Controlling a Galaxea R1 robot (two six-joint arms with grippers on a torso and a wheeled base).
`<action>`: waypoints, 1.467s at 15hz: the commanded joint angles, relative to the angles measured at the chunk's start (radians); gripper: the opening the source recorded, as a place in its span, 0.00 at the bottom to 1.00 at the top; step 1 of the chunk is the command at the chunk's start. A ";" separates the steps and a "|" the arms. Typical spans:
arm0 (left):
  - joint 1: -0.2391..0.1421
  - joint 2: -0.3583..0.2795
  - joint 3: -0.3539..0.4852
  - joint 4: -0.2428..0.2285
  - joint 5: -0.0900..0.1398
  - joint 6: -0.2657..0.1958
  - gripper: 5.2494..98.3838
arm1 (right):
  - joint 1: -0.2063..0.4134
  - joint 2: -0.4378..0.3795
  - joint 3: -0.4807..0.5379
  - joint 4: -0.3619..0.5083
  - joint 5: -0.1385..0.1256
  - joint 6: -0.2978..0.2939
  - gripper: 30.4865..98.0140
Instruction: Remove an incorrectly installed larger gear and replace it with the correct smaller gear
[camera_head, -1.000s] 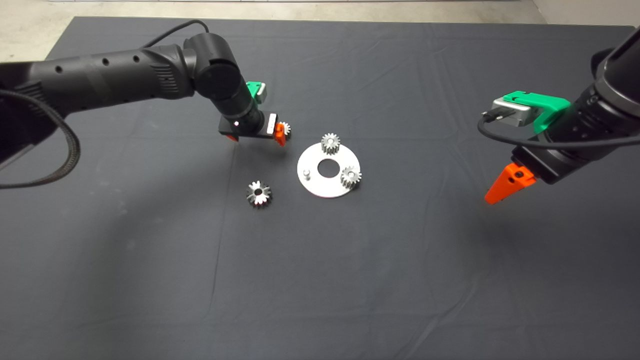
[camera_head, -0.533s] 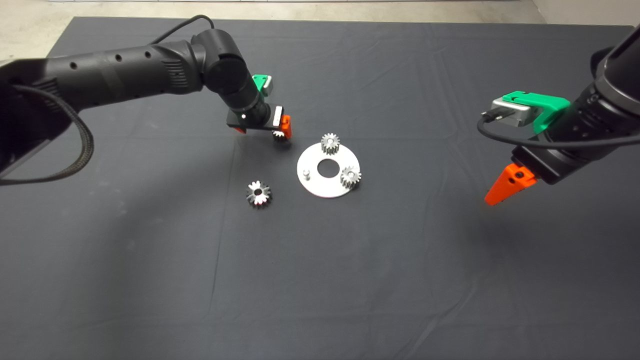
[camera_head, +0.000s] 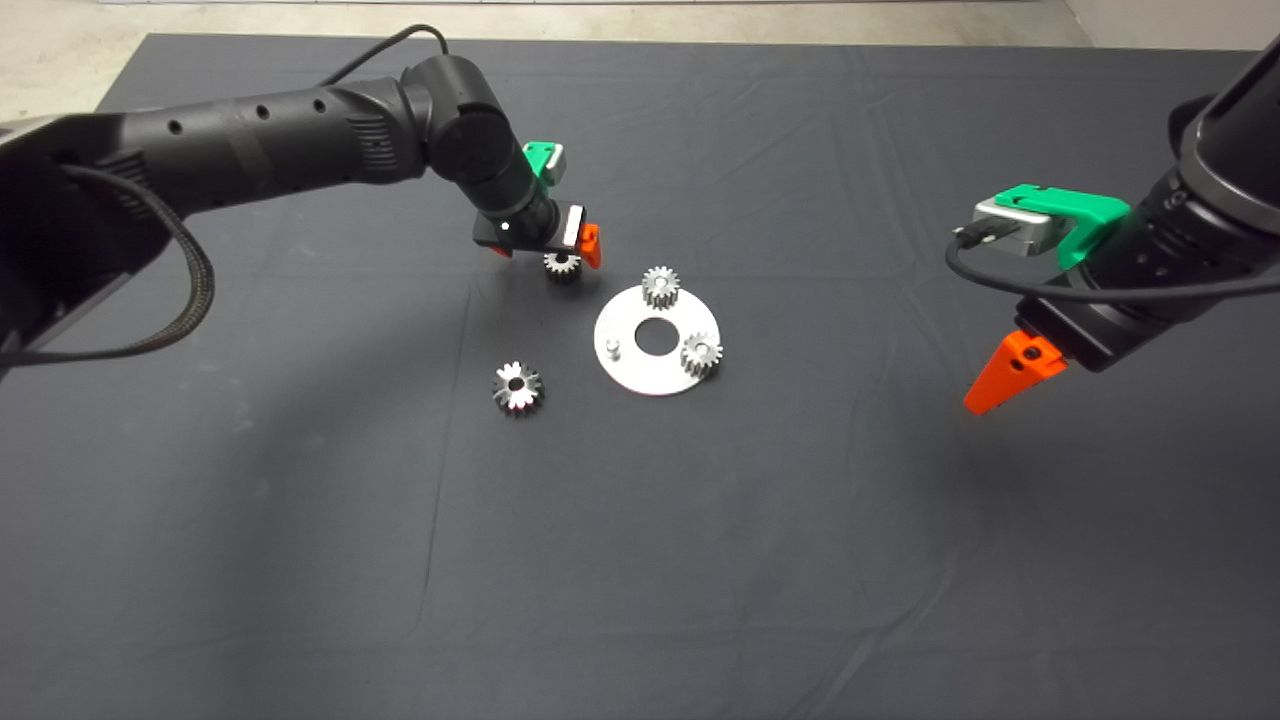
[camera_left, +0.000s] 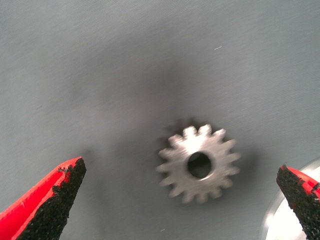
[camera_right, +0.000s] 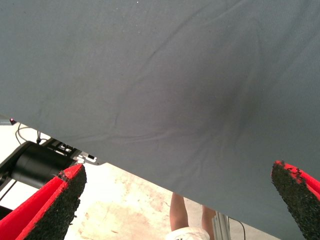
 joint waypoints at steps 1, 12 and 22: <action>-0.013 0.024 -0.026 0.006 -0.006 0.014 1.00 | 0.028 0.009 -0.007 0.039 -0.115 -0.005 1.00; 0.000 0.029 -0.043 0.006 -0.003 0.056 0.96 | 0.028 0.009 -0.022 0.038 -0.114 -0.008 1.00; 0.003 0.030 -0.038 0.007 0.000 0.071 0.85 | 0.028 0.009 -0.022 0.039 -0.114 -0.008 1.00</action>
